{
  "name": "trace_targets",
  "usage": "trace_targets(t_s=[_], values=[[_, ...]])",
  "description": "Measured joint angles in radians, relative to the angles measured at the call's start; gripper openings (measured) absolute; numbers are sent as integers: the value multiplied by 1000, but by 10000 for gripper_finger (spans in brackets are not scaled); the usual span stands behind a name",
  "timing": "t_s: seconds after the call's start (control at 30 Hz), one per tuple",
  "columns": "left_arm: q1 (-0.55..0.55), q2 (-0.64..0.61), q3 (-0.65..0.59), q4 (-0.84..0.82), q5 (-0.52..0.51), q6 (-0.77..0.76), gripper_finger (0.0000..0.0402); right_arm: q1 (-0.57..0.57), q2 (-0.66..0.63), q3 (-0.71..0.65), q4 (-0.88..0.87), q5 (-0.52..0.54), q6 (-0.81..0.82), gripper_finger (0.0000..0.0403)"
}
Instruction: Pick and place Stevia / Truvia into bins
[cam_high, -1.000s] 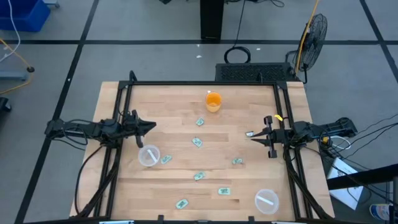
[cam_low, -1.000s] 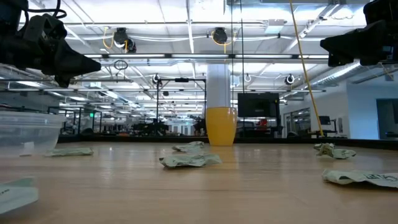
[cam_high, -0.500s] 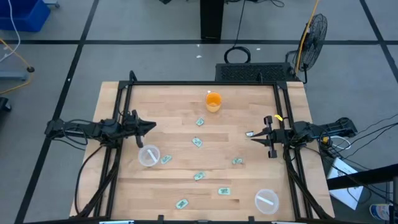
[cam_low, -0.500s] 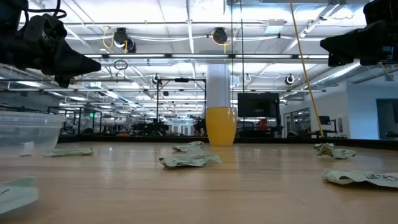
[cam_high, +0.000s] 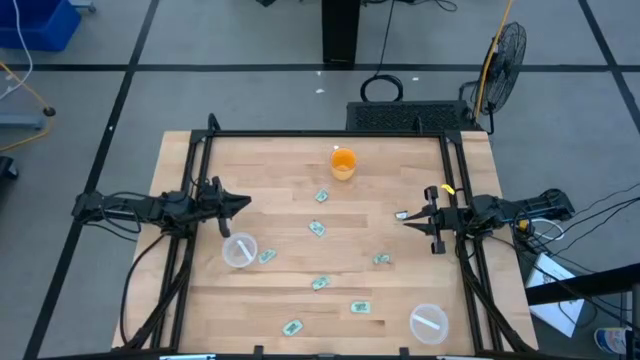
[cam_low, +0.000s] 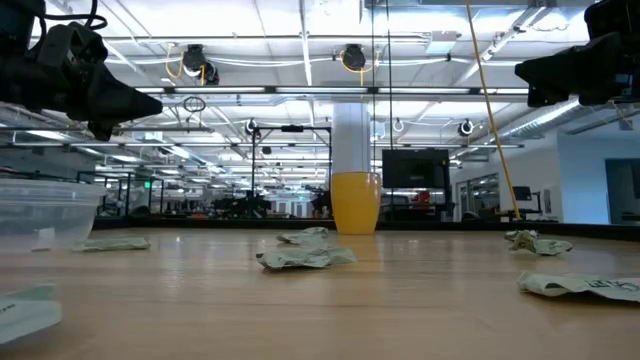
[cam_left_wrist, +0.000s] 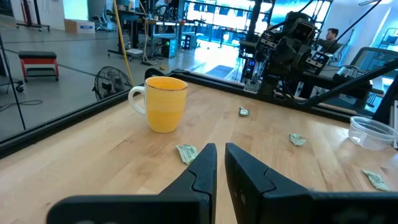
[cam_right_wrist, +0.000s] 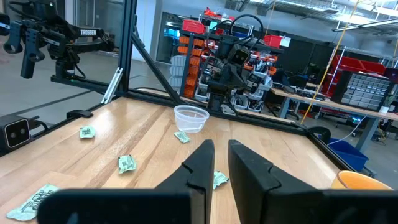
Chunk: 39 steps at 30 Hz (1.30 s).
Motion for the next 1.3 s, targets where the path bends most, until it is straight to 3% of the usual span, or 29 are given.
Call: trace_targets(t_s=[0.13,0.33,0.53,0.87,1.3], values=[[0,0,0,0,0,0,37,0,0,0,0,0,0,39],[0,0,0,9,-51,192,37,0,0,0,0,0,0,39],[0,0,-1,23,-53,256,37,0,0,0,0,0,0,39],[0,0,-1,126,-46,82,37,0,0,0,0,0,0,39],[0,0,-1,251,-61,29,37,0,0,0,0,0,0,39]])
